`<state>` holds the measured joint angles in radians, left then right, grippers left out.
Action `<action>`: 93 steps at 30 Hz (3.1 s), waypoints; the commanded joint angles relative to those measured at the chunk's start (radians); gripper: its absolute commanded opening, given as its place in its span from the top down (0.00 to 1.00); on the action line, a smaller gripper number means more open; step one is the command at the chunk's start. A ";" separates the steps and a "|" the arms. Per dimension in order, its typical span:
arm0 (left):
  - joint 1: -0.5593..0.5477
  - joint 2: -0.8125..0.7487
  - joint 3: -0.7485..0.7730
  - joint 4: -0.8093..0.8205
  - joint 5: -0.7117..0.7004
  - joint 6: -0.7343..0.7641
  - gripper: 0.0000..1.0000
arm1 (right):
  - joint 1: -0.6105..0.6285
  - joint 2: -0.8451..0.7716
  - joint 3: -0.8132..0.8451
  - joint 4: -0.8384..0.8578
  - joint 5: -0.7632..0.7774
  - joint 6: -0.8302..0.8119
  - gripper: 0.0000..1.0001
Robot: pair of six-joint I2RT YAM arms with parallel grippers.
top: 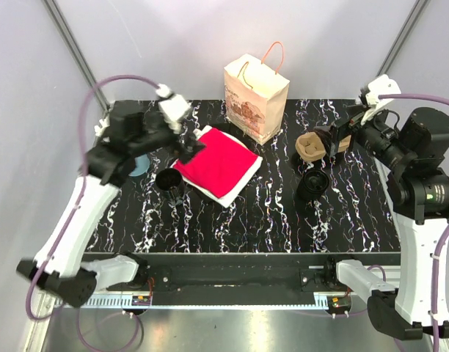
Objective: Pack the takeout coffee
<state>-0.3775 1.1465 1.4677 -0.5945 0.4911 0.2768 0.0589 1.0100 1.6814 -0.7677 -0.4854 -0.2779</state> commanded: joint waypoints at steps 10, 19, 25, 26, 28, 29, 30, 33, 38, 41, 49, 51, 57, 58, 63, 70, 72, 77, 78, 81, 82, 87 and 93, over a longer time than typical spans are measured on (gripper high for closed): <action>-0.365 0.376 -0.047 -0.027 -0.284 0.113 0.01 | 0.001 -0.065 -0.129 0.073 0.185 -0.029 0.00; -0.411 0.561 -0.032 -0.027 -0.145 0.150 0.01 | 0.001 -0.086 -0.161 0.076 0.192 -0.035 0.00; -0.429 0.691 0.031 -0.030 -0.213 0.125 0.01 | 0.001 -0.085 -0.169 0.074 0.182 -0.029 0.00; -0.429 0.709 0.039 -0.030 -0.226 0.124 0.01 | -0.001 -0.085 -0.169 0.076 0.182 -0.027 0.00; -0.429 0.766 0.057 -0.031 -0.250 0.124 0.01 | 0.001 -0.080 -0.178 0.084 0.171 -0.021 0.00; -0.429 0.786 0.060 -0.031 -0.247 0.128 0.01 | 0.001 -0.080 -0.180 0.084 0.169 -0.020 0.00; -0.429 0.794 0.062 -0.031 -0.246 0.131 0.01 | 0.001 -0.080 -0.183 0.088 0.165 -0.014 0.00; -0.429 0.829 0.077 -0.034 -0.249 0.134 0.01 | 0.001 -0.076 -0.190 0.094 0.157 -0.007 0.00; -0.399 0.913 0.131 -0.065 -0.308 0.098 0.01 | 0.001 -0.074 -0.195 0.094 0.153 -0.003 0.00; -0.356 0.961 0.177 -0.083 -0.347 0.075 0.01 | 0.001 -0.071 -0.196 0.094 0.148 0.002 0.00; -0.222 1.036 0.256 -0.093 -0.398 0.021 0.01 | -0.001 -0.073 -0.206 0.100 0.137 0.008 0.00; -0.195 1.042 0.267 -0.091 -0.434 0.024 0.01 | -0.001 -0.073 -0.206 0.103 0.130 0.013 0.00; -0.115 1.076 0.328 -0.091 -0.486 0.027 0.01 | -0.001 -0.076 -0.209 0.107 0.116 0.028 0.00; -0.104 1.085 0.341 -0.091 -0.487 0.025 0.01 | 0.001 -0.076 -0.207 0.110 0.116 0.029 0.00; -0.037 1.133 0.471 -0.120 -0.517 0.024 0.01 | 0.001 -0.076 -0.209 0.111 0.110 0.040 0.00; 0.037 1.242 0.629 -0.162 -0.560 0.029 0.01 | 0.001 -0.079 -0.207 0.111 0.105 0.046 0.00; 0.052 1.263 0.674 -0.166 -0.574 0.025 0.01 | 0.001 -0.079 -0.207 0.113 0.105 0.046 0.00; 0.098 1.335 0.790 -0.171 -0.628 0.018 0.01 | 0.001 -0.070 -0.207 0.117 0.094 0.051 0.00; 0.106 1.342 0.805 -0.168 -0.631 0.015 0.01 | 0.001 -0.070 -0.207 0.119 0.094 0.052 0.00; 0.126 1.372 0.864 -0.168 -0.661 0.009 0.01 | -0.001 -0.067 -0.206 0.119 0.094 0.059 0.00; 0.133 1.383 0.875 -0.165 -0.689 0.007 0.01 | -0.001 -0.067 -0.206 0.119 0.094 0.060 0.00; 0.173 1.382 0.893 -0.148 -0.747 -0.034 0.01 | 0.001 -0.073 -0.215 0.117 0.097 0.060 0.00; 0.233 1.331 0.824 -0.160 -0.793 -0.065 0.01 | -0.001 -0.065 -0.212 0.119 0.080 0.066 0.00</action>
<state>-0.1986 2.5240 2.3020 -0.7925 -0.2100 0.2356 0.0586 0.9432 1.4654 -0.6991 -0.3779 -0.2272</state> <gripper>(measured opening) 0.987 0.994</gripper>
